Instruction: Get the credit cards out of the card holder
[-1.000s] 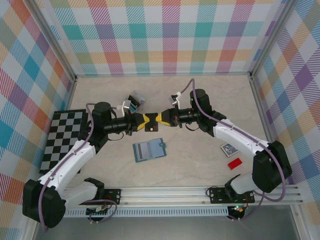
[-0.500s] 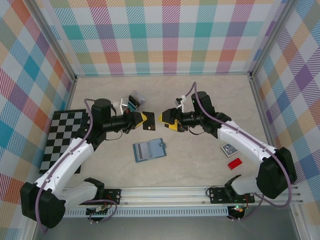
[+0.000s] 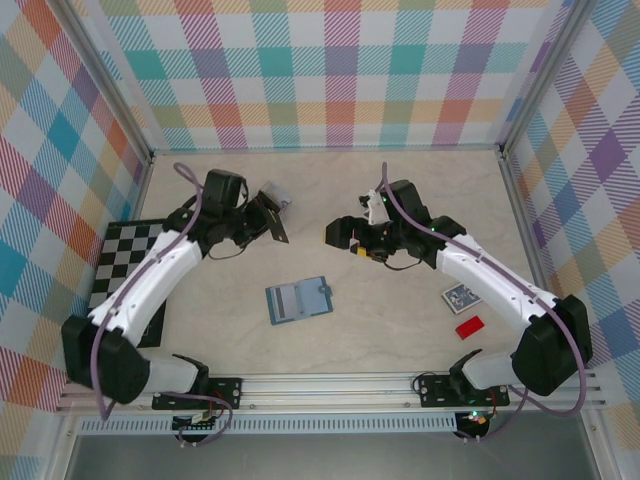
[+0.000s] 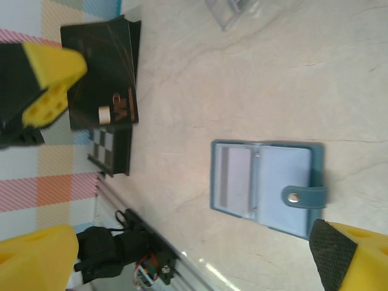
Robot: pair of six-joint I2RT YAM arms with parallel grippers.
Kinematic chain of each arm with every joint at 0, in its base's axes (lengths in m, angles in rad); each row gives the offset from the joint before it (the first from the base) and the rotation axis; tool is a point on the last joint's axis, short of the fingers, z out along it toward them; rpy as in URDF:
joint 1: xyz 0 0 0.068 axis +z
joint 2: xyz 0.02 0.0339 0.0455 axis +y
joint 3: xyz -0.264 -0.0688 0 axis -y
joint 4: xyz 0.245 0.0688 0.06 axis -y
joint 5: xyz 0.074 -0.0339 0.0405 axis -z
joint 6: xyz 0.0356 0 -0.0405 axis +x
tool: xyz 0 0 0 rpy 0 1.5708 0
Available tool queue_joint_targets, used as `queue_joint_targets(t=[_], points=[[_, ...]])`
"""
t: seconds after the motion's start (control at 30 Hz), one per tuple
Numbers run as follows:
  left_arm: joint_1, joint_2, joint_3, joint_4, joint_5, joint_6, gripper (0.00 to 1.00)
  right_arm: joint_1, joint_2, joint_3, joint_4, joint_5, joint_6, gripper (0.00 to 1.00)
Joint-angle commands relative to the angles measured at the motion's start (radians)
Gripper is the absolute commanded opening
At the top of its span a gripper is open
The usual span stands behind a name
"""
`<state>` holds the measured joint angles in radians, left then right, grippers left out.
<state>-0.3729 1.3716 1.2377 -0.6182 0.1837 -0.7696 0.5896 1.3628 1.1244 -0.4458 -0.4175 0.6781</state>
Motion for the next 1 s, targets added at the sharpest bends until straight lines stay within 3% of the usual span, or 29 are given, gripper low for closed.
queue_joint_targets(t=[0.0,0.13,0.27,0.5,0.97], points=[[-0.006,0.123,0.120,-0.106,-0.204,-0.024,0.00,-0.002,0.007,0.025,-0.084,0.074,-0.080,1.00],[-0.004,0.293,0.285,-0.187,-0.386,-0.051,0.00,-0.003,0.015,0.012,-0.087,0.080,-0.092,1.00],[-0.003,0.434,0.439,-0.252,-0.478,-0.066,0.00,-0.001,0.012,-0.015,-0.080,0.082,-0.089,1.00],[-0.002,0.606,0.604,-0.278,-0.502,-0.094,0.00,-0.002,0.016,-0.041,-0.073,0.072,-0.072,1.00],[0.016,0.790,0.779,-0.324,-0.518,-0.140,0.00,-0.002,-0.004,-0.063,-0.085,0.075,-0.048,1.00]])
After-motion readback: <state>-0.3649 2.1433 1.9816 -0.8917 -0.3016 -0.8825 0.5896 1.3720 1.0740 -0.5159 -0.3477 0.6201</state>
